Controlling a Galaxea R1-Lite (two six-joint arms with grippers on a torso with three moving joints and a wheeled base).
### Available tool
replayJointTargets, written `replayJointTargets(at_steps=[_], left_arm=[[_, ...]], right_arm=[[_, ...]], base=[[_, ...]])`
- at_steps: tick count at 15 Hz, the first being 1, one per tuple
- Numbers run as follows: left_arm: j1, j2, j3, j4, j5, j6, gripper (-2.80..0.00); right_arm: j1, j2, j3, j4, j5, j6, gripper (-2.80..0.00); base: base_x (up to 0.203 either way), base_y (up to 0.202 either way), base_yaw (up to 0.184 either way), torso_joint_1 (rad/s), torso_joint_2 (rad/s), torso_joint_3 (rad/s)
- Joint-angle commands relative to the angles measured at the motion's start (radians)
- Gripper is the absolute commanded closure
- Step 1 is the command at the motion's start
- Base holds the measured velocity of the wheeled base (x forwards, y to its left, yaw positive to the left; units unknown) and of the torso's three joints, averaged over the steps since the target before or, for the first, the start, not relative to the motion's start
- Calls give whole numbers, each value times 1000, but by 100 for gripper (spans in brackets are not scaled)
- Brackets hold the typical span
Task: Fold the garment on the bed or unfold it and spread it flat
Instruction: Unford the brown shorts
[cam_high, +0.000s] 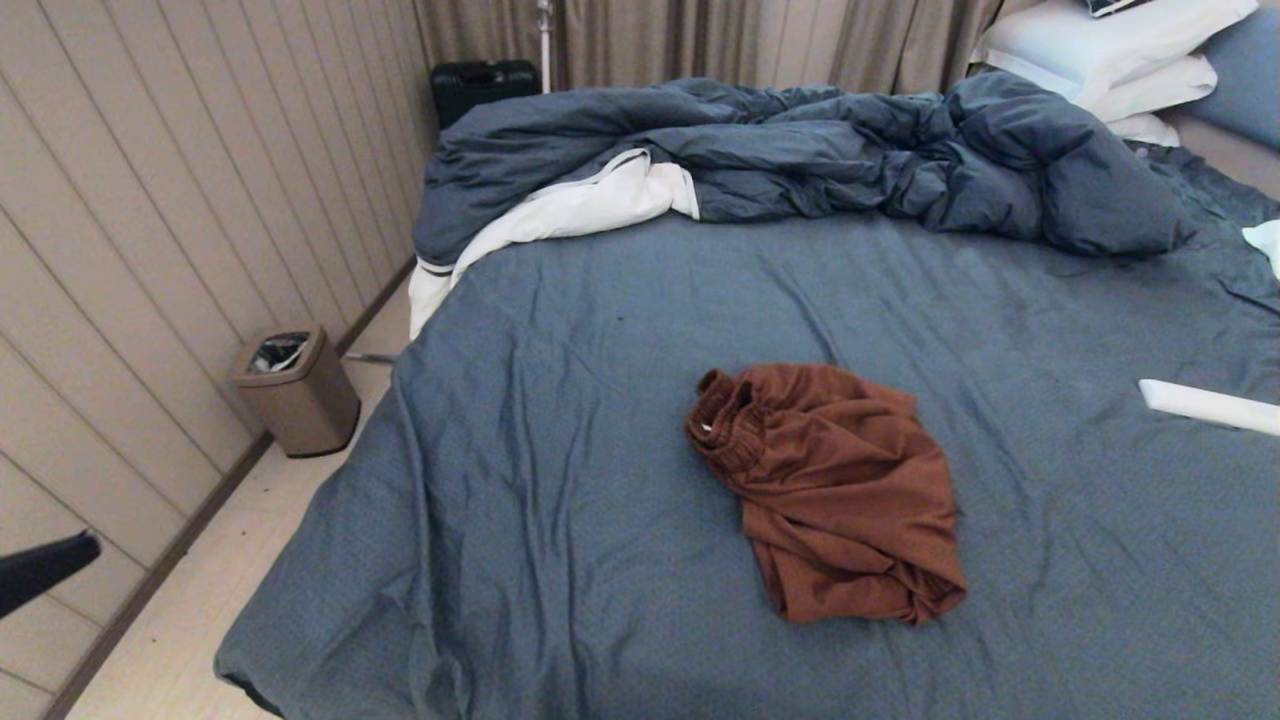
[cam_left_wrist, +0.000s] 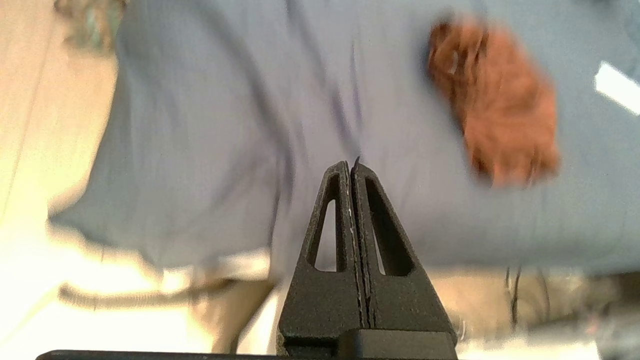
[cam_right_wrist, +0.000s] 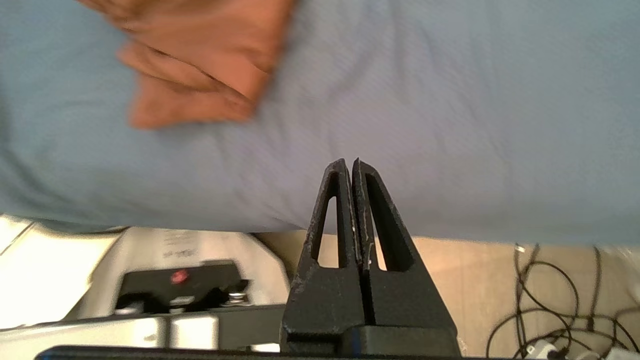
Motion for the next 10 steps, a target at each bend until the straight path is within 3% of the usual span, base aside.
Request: replayJointTargets(at_steps=[1, 3, 4, 6, 8, 10], left_arm=[[15, -244, 41, 185, -21, 18, 0], [-83, -301, 69, 284, -56, 18, 0], [-114, -347, 92, 316, -63, 13, 0], [-129, -407, 177, 327, -24, 11, 0], [-132, -415, 263, 260, 133, 14, 0], [-131, -416, 345, 104, 288, 41, 0]], right_arm=[[-61, -253, 133, 6, 0, -16, 0], [-91, -384, 254, 8, 56, -51, 0], [-99, -421, 308, 9, 122, -64, 0], [-104, -426, 398, -22, 158, -78, 0], [-105, -426, 538, -156, 159, -122, 0], [-105, -426, 729, -382, 148, -189, 0]], base=[[0, 0, 0, 0, 0, 0], [0, 0, 0, 0, 0, 0], [0, 0, 0, 0, 0, 0], [0, 0, 0, 0, 0, 0], [0, 0, 0, 0, 0, 0], [0, 0, 0, 0, 0, 0]])
